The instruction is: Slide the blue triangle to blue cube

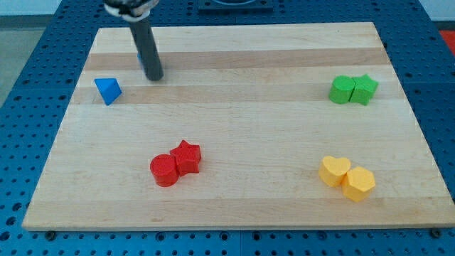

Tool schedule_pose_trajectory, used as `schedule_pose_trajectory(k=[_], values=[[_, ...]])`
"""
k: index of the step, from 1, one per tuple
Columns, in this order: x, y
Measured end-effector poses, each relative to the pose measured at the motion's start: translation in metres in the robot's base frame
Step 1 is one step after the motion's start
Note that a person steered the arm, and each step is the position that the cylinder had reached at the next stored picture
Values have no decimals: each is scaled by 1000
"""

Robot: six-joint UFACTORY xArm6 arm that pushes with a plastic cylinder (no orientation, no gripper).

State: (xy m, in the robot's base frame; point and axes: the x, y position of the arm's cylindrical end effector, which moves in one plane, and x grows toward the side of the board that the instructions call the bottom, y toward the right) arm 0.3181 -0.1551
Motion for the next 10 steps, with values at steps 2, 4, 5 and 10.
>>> schedule_pose_trajectory(k=[2, 4, 5, 10], values=[[-52, 11], [-55, -15], [11, 30], [90, -121]])
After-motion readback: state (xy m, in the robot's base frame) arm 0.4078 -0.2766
